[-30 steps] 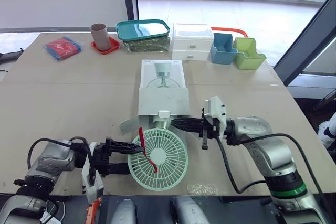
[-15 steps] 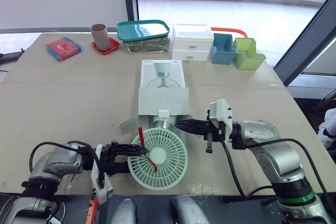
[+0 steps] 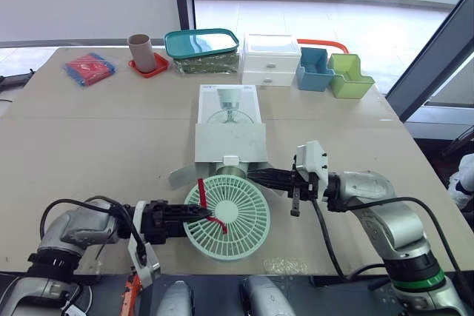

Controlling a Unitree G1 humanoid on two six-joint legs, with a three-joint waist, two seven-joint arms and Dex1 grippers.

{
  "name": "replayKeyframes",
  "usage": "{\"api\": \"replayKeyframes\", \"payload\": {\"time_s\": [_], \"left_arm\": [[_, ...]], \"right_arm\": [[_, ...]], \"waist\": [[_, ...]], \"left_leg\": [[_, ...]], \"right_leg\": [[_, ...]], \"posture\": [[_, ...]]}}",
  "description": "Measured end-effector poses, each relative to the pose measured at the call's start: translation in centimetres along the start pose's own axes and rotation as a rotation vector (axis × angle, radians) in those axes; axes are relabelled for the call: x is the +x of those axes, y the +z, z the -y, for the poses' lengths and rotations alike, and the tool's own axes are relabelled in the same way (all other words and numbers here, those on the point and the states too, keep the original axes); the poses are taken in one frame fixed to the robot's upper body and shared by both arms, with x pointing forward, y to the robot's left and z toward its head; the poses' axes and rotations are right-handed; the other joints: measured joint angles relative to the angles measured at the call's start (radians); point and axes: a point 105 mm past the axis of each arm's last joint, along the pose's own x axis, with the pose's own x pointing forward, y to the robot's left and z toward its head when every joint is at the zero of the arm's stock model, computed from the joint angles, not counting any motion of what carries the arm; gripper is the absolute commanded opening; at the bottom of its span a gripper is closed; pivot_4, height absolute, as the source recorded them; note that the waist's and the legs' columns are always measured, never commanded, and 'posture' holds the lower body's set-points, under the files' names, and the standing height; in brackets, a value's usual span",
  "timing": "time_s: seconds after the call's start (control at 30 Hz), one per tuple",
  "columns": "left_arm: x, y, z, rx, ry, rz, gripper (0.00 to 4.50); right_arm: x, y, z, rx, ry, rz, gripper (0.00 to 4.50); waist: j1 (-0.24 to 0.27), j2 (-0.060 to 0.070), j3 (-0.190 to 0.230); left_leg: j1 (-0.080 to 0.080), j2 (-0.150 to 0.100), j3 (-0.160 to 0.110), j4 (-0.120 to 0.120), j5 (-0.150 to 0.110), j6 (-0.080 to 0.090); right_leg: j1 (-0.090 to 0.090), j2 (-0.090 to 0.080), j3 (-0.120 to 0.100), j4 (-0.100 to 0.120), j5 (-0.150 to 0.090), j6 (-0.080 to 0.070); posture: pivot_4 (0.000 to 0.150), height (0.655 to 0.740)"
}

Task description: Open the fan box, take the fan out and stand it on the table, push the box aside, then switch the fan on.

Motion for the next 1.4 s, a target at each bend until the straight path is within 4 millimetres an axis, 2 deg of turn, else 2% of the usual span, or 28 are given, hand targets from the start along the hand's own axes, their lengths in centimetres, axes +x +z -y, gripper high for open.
{"api": "replayKeyframes", "payload": {"time_s": [0.2,0.4,0.57,0.7,0.8,0.9,1.07,1.23,1.4], "left_arm": [[-0.2,-0.1,-1.8,-0.066,0.04,-0.027,1.97],[-0.7,-0.4,-5.0,-0.304,0.18,-0.128,1.97],[-0.5,0.3,-5.9,-0.546,0.271,-0.177,1.97],[-0.9,0.0,-7.4,-0.712,0.38,-0.239,1.97],[-1.3,-0.3,-7.6,-0.767,0.413,-0.27,1.97],[-1.7,-1.3,-8.3,-0.904,0.522,-0.316,1.97],[-2.2,-1.9,-9.0,-1.054,0.602,-0.34,1.97],[-2.7,-2.2,-9.2,-1.149,0.685,-0.369,1.97],[-4.3,-3.1,-9.3,-1.176,0.835,-0.466,1.97]], "right_arm": [[-0.9,0.1,0.3,0.013,-0.028,0.015,0.0],[-2.6,0.4,0.7,0.011,-0.048,0.026,0.0],[-3.7,0.0,1.7,-0.006,-0.083,0.024,0.0],[-3.8,-0.4,1.9,-0.017,-0.088,0.02,0.0],[-3.7,-0.4,2.0,-0.024,-0.084,0.022,0.0],[-3.2,-0.2,2.2,-0.04,-0.079,0.042,0.0],[-2.6,-0.6,2.0,-0.039,-0.062,0.04,0.0],[-2.2,-0.3,2.2,-0.057,-0.051,0.049,0.0],[-1.8,-0.6,2.1,-0.05,-0.043,0.047,0.0]], "waist": [[-0.001,0.0,0.0],[-0.002,0.001,0.001],[-0.001,0.001,0.001],[-0.002,0.001,0.001],[-0.002,0.001,0.001],[-0.001,0.001,0.001],[-0.002,0.001,0.001],[-0.001,0.001,0.001],[-0.001,0.001,0.001]], "left_leg": [[-0.001,0.0,0.0,0.0,0.0,0.0],[-0.001,0.001,-0.001,0.0,0.0,0.0],[0.0,0.0,0.0,0.0,0.0,0.0],[0.001,0.001,0.001,0.0,0.0,0.0],[0.001,0.001,0.001,0.0,0.0,0.001],[0.001,0.0,0.001,0.001,0.001,0.001],[0.001,0.0,0.001,0.001,0.001,0.001],[0.001,0.0,0.001,0.001,0.001,0.001],[0.002,0.0,0.001,0.001,0.001,0.0]], "right_leg": [[0.0,0.0,0.0,0.0,0.0,0.0],[0.0,0.0,-0.001,0.001,-0.001,0.001],[0.0,0.0,0.0,0.001,-0.001,0.001],[0.0,0.001,0.001,0.001,-0.001,0.001],[0.0,0.001,0.001,0.001,-0.001,0.001],[0.0,0.001,0.001,0.001,-0.001,0.001],[0.0,0.001,0.002,0.001,-0.001,0.001],[0.001,0.001,0.002,0.001,-0.001,0.001],[0.001,0.001,0.002,0.001,0.0,0.0]], "posture": [[0.15,0.74],[0.15,0.74],[0.15,0.74],[0.15,0.74],[0.15,0.74],[0.15,0.74],[0.15,0.74],[0.15,0.74],[0.15,0.74]]}}
